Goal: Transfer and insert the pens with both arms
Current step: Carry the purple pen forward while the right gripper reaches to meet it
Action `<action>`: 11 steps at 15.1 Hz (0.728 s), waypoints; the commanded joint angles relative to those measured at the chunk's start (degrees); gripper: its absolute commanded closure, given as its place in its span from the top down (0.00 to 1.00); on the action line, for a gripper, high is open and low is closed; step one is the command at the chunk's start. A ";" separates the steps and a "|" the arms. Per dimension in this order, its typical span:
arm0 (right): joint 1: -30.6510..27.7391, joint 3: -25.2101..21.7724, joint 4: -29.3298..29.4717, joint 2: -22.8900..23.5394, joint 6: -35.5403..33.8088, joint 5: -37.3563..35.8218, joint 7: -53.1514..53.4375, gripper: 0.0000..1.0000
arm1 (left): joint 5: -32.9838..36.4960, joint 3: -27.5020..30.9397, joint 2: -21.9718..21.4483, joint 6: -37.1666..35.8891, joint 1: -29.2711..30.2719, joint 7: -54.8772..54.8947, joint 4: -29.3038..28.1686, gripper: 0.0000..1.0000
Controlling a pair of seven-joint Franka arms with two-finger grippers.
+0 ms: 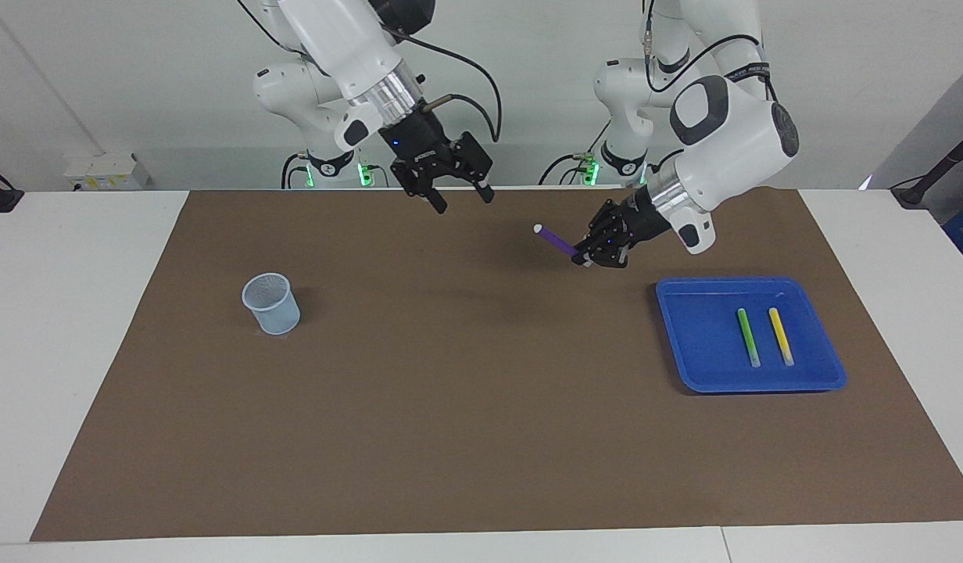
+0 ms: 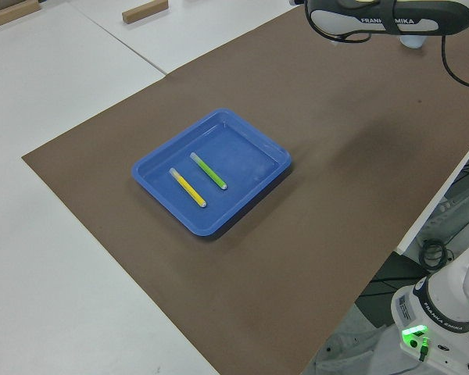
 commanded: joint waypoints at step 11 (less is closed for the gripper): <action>6.54 -0.31 -0.41 6.27 10.67 1.24 5.63 0.78 | -3.48 0.85 -2.52 -0.22 -0.48 -1.99 -3.08 0.00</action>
